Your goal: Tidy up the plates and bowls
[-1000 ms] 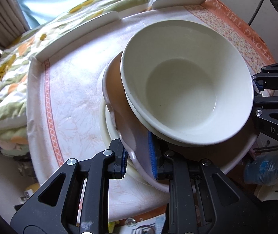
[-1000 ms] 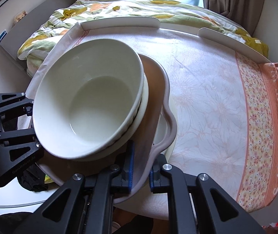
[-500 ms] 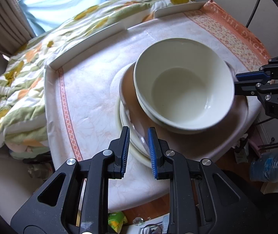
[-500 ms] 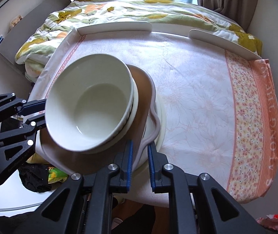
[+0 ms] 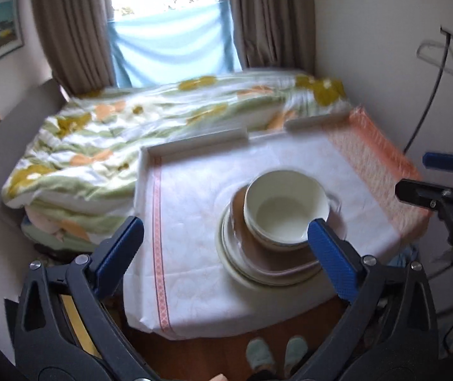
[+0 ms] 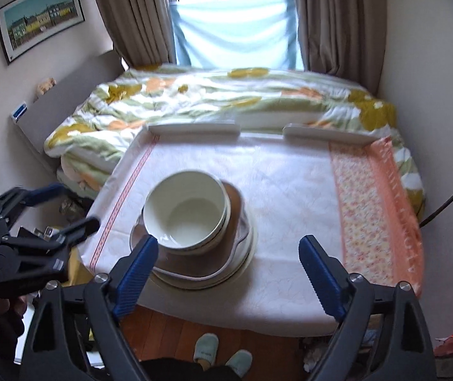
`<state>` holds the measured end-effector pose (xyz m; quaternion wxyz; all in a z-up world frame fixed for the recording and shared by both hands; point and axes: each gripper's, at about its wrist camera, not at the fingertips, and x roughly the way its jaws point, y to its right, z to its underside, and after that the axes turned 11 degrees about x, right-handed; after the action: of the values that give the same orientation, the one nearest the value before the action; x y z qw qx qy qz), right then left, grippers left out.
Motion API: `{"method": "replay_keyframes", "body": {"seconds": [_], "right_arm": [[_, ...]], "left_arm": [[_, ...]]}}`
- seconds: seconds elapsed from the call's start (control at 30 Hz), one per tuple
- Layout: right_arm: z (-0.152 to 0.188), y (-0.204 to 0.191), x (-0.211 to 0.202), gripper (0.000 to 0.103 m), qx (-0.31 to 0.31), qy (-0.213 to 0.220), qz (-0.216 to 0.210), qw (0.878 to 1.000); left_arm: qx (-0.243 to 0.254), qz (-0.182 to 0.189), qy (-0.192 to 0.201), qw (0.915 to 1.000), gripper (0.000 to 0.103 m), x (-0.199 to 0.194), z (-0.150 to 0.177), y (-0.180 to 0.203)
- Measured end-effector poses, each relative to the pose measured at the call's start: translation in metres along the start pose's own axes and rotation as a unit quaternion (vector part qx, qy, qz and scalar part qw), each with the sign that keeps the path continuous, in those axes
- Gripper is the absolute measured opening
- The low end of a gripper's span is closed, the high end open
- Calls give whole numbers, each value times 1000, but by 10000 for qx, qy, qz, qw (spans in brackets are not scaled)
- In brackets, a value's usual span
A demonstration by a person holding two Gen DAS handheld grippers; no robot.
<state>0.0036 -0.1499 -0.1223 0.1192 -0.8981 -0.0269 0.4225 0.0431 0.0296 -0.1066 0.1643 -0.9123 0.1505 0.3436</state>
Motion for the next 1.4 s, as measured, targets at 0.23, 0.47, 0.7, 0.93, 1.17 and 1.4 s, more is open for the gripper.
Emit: {"method": "replay_keyframes", "body": {"seconds": [0.23,0.47,0.7,0.93,1.17,1.4], "right_arm": [[-18,5,-68,99,279,899,184,9954],[-21,-6,-104,99,129,1491,300,9883],[-17,-3,-114,99,205,1804,388,9826],[-13,-3,-123,99,230,1964,445,9792],[-8,-2,-132,99,246,2089,487,9764],[-5,0,-138,99,269,2142,523,9750]], "left_arm": [[-791,-136,669,9945,103,-67,-18,-2],[-908,-378,1253,9872,103,-110,-30,1],[-851,-486,1442,9847,103,-126,-28,8],[-866,-491,1474,9841,103,-129,-26,8],[-792,-483,1523,9840,103,-133,-27,13],[-742,-469,1560,9839,103,-134,-26,20]]}}
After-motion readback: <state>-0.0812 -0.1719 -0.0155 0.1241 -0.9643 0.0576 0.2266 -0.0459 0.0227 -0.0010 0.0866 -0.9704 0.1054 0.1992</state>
